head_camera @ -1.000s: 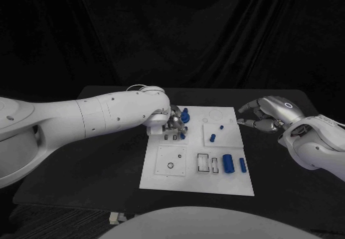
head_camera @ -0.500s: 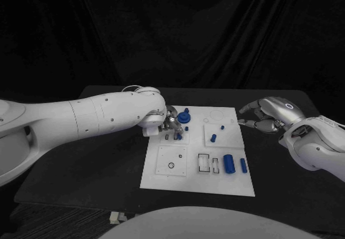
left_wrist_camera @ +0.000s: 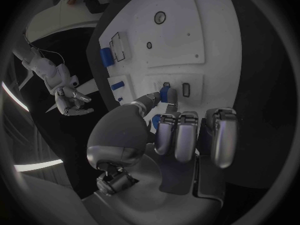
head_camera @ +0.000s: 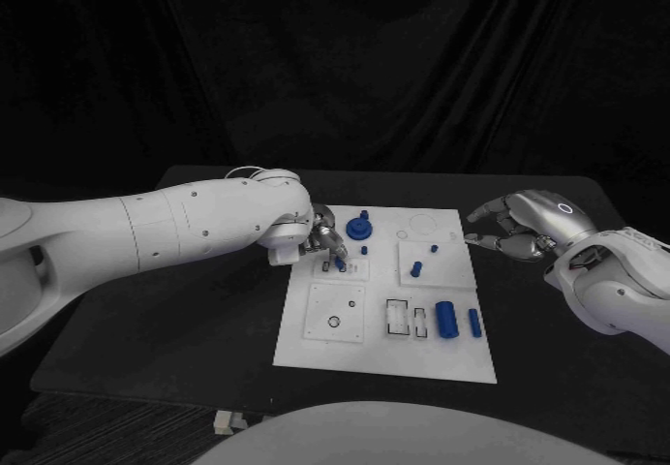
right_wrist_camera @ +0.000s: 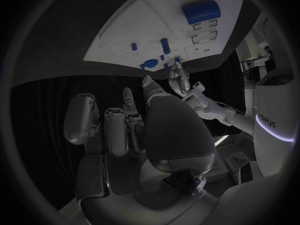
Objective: Assemble the parts on the task board
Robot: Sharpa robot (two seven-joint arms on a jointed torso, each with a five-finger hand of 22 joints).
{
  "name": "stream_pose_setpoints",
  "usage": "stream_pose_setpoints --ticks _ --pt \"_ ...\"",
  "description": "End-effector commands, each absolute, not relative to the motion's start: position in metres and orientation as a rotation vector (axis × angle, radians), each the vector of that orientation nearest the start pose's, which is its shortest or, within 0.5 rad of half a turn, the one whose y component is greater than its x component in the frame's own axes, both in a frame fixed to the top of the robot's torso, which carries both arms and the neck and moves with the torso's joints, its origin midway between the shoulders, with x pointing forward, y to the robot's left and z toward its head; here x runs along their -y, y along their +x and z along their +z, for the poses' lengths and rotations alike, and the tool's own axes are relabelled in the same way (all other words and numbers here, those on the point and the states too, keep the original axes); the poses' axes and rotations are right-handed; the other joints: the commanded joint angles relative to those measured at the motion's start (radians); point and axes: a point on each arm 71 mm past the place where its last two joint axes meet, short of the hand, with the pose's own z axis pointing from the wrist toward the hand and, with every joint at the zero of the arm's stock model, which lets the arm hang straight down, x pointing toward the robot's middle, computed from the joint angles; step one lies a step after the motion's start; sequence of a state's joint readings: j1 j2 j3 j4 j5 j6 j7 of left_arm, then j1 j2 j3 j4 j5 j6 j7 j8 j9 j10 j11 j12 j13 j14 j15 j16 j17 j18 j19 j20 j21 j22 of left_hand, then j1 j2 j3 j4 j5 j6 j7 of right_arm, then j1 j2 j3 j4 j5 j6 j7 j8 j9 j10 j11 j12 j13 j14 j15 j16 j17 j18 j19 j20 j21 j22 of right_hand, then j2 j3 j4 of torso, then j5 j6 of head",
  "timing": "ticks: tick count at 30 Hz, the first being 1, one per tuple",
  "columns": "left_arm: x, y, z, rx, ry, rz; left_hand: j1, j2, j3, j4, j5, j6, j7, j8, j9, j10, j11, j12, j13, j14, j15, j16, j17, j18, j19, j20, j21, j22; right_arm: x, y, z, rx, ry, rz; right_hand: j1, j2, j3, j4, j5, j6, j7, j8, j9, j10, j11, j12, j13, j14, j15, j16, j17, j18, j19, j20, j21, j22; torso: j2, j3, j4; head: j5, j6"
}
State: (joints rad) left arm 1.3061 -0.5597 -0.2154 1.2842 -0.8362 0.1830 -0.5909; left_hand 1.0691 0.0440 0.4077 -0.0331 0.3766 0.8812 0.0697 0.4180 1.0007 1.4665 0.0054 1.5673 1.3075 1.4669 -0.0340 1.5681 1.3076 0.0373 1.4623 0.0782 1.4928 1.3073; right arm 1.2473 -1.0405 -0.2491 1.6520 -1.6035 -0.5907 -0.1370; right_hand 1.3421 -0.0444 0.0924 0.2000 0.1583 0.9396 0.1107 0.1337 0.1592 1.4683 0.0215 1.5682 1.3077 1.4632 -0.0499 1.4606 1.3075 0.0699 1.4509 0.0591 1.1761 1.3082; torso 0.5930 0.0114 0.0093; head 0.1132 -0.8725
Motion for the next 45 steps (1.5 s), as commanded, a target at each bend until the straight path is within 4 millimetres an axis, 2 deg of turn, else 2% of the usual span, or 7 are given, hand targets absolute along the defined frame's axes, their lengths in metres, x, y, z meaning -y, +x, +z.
stream_pose_setpoints --ticks 1,9,39,41,42,44,45 --pt "-0.1496 0.5007 -0.2515 -2.513 -0.248 -0.36 -0.012 -0.001 0.051 -0.043 0.003 0.01 -0.008 -0.006 0.0 0.104 -0.006 0.003 0.263 0.104 -0.005 0.003 0.263 -0.009 0.012 -0.002 0.004 0.216 0.263 0.4347 -0.2084 -1.528 -0.209 0.5 -0.002 0.007 0.001 0.005 0.005 0.006 0.001 0.004 0.001 0.102 0.005 0.003 0.263 0.082 0.006 0.002 0.154 0.004 0.004 0.004 0.002 0.164 0.001 -0.0004 -0.0006 0.003 0.0" --pt "-0.1508 0.4989 -0.2531 -2.517 -0.251 -0.357 -0.027 -0.002 0.065 -0.041 -0.015 0.013 -0.006 -0.028 -0.009 0.104 -0.005 0.003 0.263 0.104 -0.005 0.003 0.263 -0.009 0.011 -0.003 0.002 0.216 0.2626 0.4345 -0.2091 -1.531 -0.209 0.5 -0.002 0.007 0.001 0.005 0.005 0.006 0.001 0.004 0.001 0.102 0.005 0.003 0.263 0.082 0.006 0.002 0.154 0.004 0.004 0.004 0.002 0.164 0.001 -0.0005 -0.0014 0.009 0.0" --pt "-0.1442 0.4912 -0.2606 -2.537 -0.239 -0.369 -0.032 0.004 0.072 -0.037 -0.025 0.019 -0.005 -0.037 -0.013 0.104 -0.005 0.003 0.263 0.104 -0.004 0.003 0.263 -0.008 0.009 -0.003 -0.001 0.214 0.2637 0.4337 -0.2096 -1.54 -0.207 0.495 0.0 0.009 0.0 0.007 0.012 0.011 0.0 0.004 0.001 0.102 0.003 0.003 0.263 0.081 0.005 -0.001 0.15 0.005 0.004 0.004 0.0 0.164 0.0 -0.0007 -0.0011 0.01 0.0" --pt "-0.144 0.4911 -0.2608 -2.538 -0.238 -0.369 -0.039 0.003 0.073 -0.034 -0.045 0.022 -0.004 -0.046 -0.016 0.104 -0.004 0.003 0.263 0.104 -0.004 0.003 0.263 -0.008 0.008 -0.002 -0.002 0.214 0.2638 0.4337 -0.2097 -1.541 -0.207 0.495 0.0 0.009 0.0 0.007 0.013 0.011 0.0 0.004 0.001 0.102 0.003 0.003 0.263 0.081 0.005 -0.002 0.149 0.005 0.004 0.004 0.0 0.164 0.0 -0.0007 -0.0008 0.009 0.0" --pt "-0.1439 0.4911 -0.2609 -2.538 -0.237 -0.37 -0.045 0.003 0.071 -0.029 -0.076 0.026 -0.005 -0.054 -0.018 0.104 -0.004 0.003 0.263 0.104 -0.004 0.003 0.263 -0.008 0.008 -0.002 -0.002 0.215 0.2638 0.4337 -0.2097 -1.541 -0.207 0.495 0.0 0.009 0.0 0.007 0.013 0.011 0.0 0.004 0.001 0.102 0.003 0.003 0.263 0.081 0.005 -0.002 0.149 0.005 0.004 0.004 0.0 0.164 0.0 -0.0007 -0.0008 0.01 0.0" --pt "-0.1438 0.4912 -0.2609 -2.537 -0.238 -0.372 -0.077 0.002 0.04 0.007 -0.162 0.032 -0.002 -0.078 -0.029 0.104 0.0 0.003 0.263 0.104 -0.001 0.003 0.263 -0.008 0.007 0.001 -0.005 0.214 0.2637 0.4337 -0.2098 -1.541 -0.207 0.495 0.0 0.009 0.0 0.007 0.014 0.011 0.0 0.003 0.001 0.102 0.003 0.003 0.263 0.081 0.005 -0.003 0.149 0.005 0.003 0.004 -0.001 0.164 0.001 -0.0009 -0.0016 0.011 0.0" --pt "-0.1437 0.4912 -0.2609 -2.537 -0.238 -0.372 -0.078 0.002 0.034 0.011 -0.171 0.033 -0.001 -0.084 -0.033 0.104 0.0 0.003 0.263 0.104 -0.001 0.003 0.263 -0.008 0.007 0.001 -0.005 0.215 0.2637 0.4337 -0.2098 -1.542 -0.207 0.495 0.0 0.009 0.0 0.007 0.014 0.011 0.0 0.003 0.001 0.102 0.003 0.003 0.263 0.081 0.005 -0.003 0.149 0.005 0.003 0.004 -0.001 0.164 0.001 -0.0011 -0.0016 0.012 0.0"
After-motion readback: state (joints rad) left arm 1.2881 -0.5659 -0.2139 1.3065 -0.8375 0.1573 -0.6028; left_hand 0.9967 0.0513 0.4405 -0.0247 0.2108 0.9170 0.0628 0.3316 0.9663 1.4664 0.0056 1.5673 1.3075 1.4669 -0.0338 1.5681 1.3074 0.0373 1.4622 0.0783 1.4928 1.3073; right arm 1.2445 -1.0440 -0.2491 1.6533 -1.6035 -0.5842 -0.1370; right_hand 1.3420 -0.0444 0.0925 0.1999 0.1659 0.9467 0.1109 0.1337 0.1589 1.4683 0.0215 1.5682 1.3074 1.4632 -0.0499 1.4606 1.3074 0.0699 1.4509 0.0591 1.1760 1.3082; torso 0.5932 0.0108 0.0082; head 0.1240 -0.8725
